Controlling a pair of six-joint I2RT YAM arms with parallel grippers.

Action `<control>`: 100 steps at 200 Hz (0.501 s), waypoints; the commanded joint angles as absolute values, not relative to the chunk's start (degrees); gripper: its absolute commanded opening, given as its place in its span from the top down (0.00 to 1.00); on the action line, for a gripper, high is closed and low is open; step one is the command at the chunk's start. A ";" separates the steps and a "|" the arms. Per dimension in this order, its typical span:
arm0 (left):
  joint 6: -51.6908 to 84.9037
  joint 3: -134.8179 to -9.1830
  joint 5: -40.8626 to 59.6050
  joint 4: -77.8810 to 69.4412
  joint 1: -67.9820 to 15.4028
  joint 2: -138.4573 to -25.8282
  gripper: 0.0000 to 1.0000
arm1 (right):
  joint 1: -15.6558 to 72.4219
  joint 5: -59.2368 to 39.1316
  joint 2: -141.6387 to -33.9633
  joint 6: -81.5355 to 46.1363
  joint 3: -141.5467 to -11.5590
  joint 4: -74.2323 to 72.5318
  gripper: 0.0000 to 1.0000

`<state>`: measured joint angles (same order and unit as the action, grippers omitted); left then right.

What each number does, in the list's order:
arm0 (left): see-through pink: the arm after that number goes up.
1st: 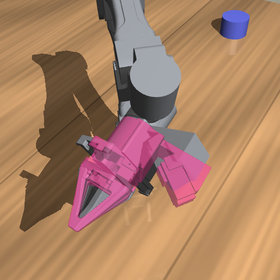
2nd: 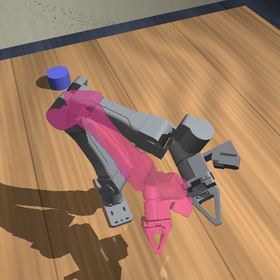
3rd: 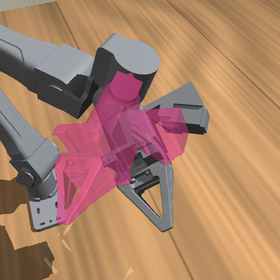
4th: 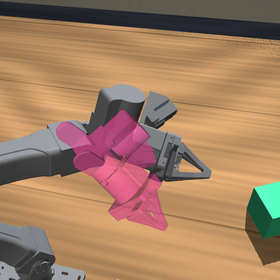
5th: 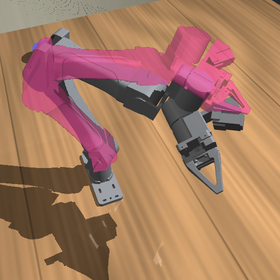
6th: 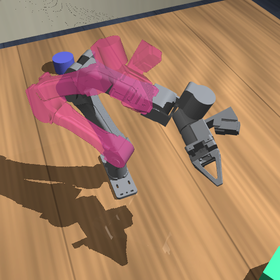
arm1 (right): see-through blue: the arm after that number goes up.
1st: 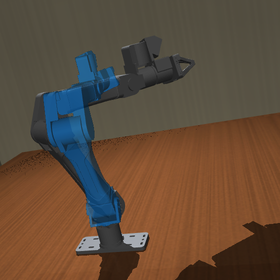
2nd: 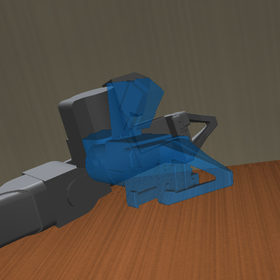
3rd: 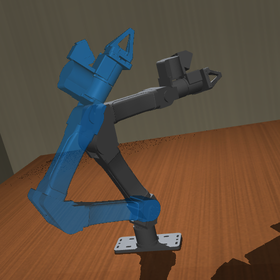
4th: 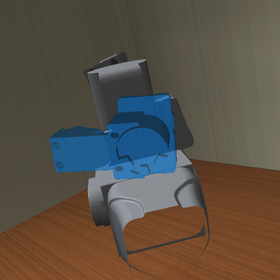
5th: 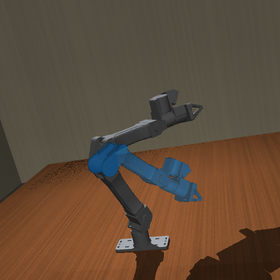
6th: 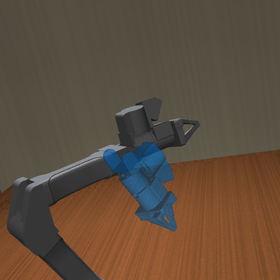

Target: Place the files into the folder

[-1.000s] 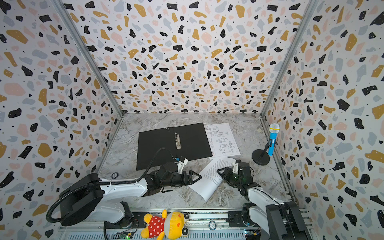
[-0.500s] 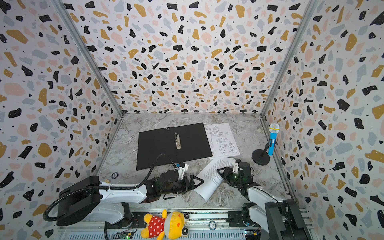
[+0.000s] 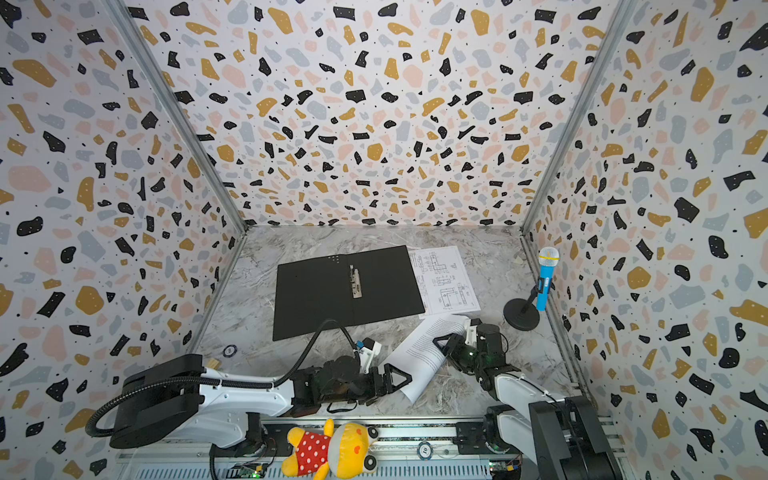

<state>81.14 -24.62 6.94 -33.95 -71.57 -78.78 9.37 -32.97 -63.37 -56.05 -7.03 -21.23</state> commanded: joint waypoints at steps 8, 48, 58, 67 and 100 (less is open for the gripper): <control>83.46 -24.65 6.83 -39.63 -73.01 -81.19 0.00 | 9.38 -30.99 -64.61 -55.67 -5.63 -14.37 0.45; 84.67 -24.37 6.90 -42.51 -73.56 -83.71 0.00 | 9.34 -31.03 -64.11 -56.06 -5.83 -14.36 0.45; 85.35 -23.85 6.79 -43.98 -73.65 -84.20 0.00 | 9.37 -31.01 -64.00 -56.16 -5.73 -14.43 0.45; 85.85 -23.33 6.23 -45.22 -73.65 -84.40 0.00 | 9.32 -31.09 -63.90 -56.35 -5.73 -14.50 0.45; 86.40 -23.09 4.05 -47.00 -73.66 -84.97 0.00 | 9.35 -31.08 -62.03 -56.86 -5.47 -13.81 0.45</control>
<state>85.41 -23.55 6.02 -42.26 -73.32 -84.25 9.39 -32.91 -62.78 -56.34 -7.01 -20.82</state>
